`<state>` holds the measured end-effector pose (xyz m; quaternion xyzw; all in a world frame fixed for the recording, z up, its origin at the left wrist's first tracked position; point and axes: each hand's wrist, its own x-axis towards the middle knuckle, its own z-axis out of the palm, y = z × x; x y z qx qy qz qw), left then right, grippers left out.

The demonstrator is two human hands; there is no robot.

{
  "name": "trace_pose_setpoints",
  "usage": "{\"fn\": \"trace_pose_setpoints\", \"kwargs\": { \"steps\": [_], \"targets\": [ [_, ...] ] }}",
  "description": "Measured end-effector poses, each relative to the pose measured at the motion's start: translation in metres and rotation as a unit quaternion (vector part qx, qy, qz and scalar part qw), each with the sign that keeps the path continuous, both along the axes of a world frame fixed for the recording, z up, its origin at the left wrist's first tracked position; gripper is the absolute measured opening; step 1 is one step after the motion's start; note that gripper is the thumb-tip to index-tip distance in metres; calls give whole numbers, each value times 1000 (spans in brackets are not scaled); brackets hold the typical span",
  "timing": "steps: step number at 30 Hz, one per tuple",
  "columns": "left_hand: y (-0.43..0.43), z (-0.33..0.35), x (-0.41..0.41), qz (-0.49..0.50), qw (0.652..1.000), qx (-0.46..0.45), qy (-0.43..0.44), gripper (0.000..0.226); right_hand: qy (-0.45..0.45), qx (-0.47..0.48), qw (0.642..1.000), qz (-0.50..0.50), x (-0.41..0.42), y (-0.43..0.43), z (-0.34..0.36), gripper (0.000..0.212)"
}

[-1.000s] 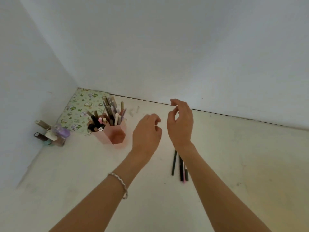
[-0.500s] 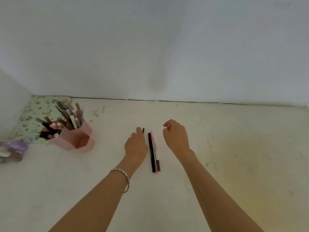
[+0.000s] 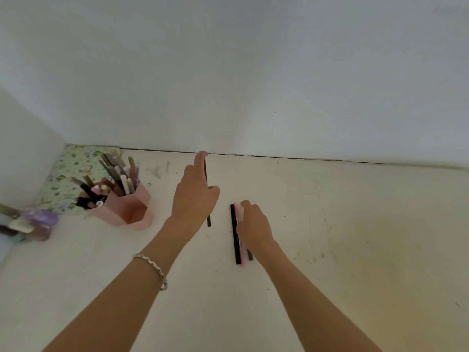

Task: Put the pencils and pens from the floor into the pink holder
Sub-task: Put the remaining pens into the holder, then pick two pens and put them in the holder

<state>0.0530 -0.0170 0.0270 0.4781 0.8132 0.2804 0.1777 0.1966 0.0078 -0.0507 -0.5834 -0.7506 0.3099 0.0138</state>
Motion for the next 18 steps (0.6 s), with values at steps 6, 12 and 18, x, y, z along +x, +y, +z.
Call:
{"fn": "trace_pose_setpoints", "kwargs": {
  "steps": [6, 12, 18],
  "targets": [
    [-26, 47, -68, 120, 963, 243, 15, 57, 168, 56, 978, -108, -9, 25, 36, 46],
    [-51, 51, -142, 202, 936, 282, 66, 45, 369, 77, 917, -130, -56, 29, 76, 41],
    [-52, 22, -160, 168, 969, 161, 81, 37, 423, 96, 895, -103, -90, 15, 83, 42]
  ]
}}
